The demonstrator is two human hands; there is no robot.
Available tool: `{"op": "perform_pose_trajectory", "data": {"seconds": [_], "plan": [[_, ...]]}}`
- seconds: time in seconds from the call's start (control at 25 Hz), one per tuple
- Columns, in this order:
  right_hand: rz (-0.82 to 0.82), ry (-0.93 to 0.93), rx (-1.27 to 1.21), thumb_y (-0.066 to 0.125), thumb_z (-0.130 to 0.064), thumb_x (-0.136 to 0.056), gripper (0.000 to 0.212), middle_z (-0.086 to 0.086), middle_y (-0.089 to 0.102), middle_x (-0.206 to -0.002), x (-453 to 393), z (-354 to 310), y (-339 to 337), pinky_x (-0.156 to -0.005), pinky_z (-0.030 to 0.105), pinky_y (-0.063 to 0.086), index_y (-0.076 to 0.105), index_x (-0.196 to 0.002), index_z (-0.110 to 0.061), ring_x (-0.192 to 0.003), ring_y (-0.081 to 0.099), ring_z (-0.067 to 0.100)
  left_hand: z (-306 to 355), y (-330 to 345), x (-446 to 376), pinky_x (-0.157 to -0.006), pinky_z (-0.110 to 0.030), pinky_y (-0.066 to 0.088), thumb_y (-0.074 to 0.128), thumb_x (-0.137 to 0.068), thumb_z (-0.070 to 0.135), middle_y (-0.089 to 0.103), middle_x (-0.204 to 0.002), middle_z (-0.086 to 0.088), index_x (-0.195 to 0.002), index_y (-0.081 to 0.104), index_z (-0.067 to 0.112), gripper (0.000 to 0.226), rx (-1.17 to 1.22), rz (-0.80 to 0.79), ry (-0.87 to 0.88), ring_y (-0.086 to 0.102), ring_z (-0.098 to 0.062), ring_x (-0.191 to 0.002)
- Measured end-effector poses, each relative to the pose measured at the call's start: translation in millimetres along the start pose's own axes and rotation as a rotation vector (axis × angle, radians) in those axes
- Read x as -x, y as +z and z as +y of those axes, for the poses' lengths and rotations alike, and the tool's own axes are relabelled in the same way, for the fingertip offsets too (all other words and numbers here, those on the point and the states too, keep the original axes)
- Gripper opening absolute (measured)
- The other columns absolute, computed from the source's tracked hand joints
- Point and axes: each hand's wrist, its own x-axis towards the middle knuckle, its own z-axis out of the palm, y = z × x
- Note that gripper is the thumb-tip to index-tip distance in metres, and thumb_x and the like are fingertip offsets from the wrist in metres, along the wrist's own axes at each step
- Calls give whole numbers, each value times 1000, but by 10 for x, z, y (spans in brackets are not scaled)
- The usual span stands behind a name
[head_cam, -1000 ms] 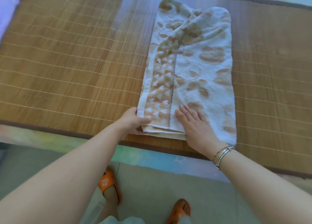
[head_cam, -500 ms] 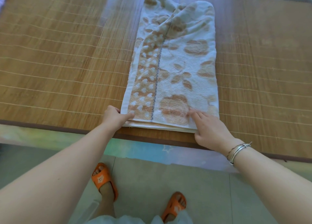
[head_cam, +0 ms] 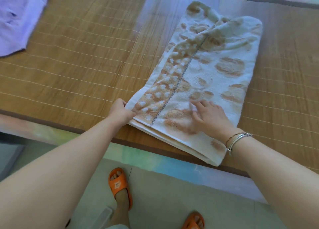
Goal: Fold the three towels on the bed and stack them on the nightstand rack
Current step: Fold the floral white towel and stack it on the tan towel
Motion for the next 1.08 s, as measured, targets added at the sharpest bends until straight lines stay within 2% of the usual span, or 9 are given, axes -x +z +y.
{"op": "perform_pose_trajectory", "data": {"seconds": [0.08,0.28,0.44,0.6,0.72,0.84,0.92,1.0,1.08], "plan": [[-46,-77,-8,28,-32,-98,48,1,49,-131,-233,-379,15,-101,38,27,33,-145,-26,-118,46,20,-120,-388,-250,-63,-27,33,67,-84,10,50,-100,-6,-100,44,10,28,-8,82,-19,48,-20,-86],[-119,-254,-17,30,-30,-95,49,0,58,-115,-1105,-1591,222,-97,35,26,35,-143,-27,-116,44,19,-428,-1472,-1094,-66,-31,33,59,-86,7,49,-102,-6,-100,45,13,21,-102,276,-9,45,-21,-88],[-244,-354,-148,31,-27,-96,52,0,61,-102,-1750,-2459,325,-87,34,30,27,-148,-29,-111,44,20,-541,-2215,-1797,-71,-36,39,57,-86,10,52,-101,-9,-104,48,9,20,-141,362,52,47,-26,-87],[-373,-341,-323,32,-22,-95,55,-10,50,-68,-2391,-3109,356,-70,27,30,24,-148,-32,-81,45,14,-572,-2736,-2478,-71,-39,43,55,-84,12,60,-99,-13,-103,49,8,20,-244,424,100,53,-33,-88],[-485,-241,-480,33,-20,-93,53,-3,49,-63,-2656,-3287,333,-59,24,30,28,-142,-39,-61,48,14,-576,-2741,-2723,-79,-42,43,55,-84,9,62,-108,-15,-110,49,9,26,-300,428,83,54,-37,-102],[-613,-134,-664,35,-17,-92,49,5,58,-71,-2829,-3237,267,-63,26,40,38,-134,-42,-67,50,17,-577,-2499,-2781,-99,-42,34,50,-84,0,49,-131,-11,-128,42,10,46,-338,461,70,39,-35,-123],[-655,-106,-760,36,-17,-90,47,5,66,-75,-2881,-3168,244,-66,26,43,44,-129,-42,-71,53,16,-528,-2352,-2751,-115,-46,17,53,-83,1,33,-148,-8,-138,33,12,60,-434,499,104,19,-34,-139],[-637,-74,-912,37,-11,-90,44,7,69,-78,-2883,-3128,249,-64,22,44,52,-127,-31,-70,55,16,-454,-2217,-2694,-119,-50,-1,59,-82,7,10,-159,-5,-144,23,17,73,-523,498,153,1,-35,-145],[-534,40,-1186,38,-2,-90,38,13,68,-77,-2861,-3021,202,-59,24,44,60,-119,-12,-62,56,18,-316,-2030,-2595,-118,-51,-6,59,-84,11,-2,-160,-1,-147,20,22,74,-555,459,215,-8,-33,-146]]}}
